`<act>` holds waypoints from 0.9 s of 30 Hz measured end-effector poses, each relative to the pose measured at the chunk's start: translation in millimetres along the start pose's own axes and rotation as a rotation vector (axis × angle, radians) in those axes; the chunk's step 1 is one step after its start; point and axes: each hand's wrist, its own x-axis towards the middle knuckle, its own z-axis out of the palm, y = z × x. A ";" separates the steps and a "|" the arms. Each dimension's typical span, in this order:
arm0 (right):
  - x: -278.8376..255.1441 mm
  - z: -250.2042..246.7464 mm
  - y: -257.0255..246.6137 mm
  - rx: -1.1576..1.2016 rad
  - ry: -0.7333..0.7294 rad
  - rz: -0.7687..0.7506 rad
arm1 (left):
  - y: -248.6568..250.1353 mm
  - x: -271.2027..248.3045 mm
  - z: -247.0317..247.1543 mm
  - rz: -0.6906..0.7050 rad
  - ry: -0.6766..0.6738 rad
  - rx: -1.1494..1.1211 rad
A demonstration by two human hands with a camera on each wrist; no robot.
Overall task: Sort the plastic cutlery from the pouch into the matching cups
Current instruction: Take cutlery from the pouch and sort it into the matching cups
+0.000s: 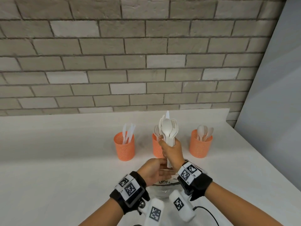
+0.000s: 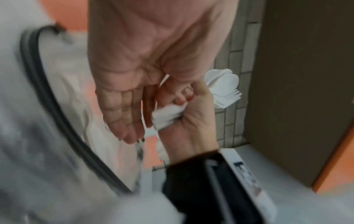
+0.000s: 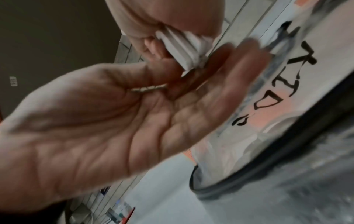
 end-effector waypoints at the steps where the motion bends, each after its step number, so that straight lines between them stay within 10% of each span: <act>1: 1.3 -2.8 -1.8 -0.003 -0.043 0.036 | 1.9 0.3 -4.5 0.037 0.027 0.077; 11: 5.8 -17.5 3.0 -0.120 -0.346 0.194 | 75.0 -2.5 -36.1 0.529 0.346 0.236; 21: 8.4 -13.8 16.1 -0.249 -0.382 0.147 | 103.4 25.2 -40.8 0.511 0.456 0.754; 27: 10.1 -15.3 16.9 -0.250 -0.389 0.138 | 123.5 29.7 -43.7 0.539 0.492 0.696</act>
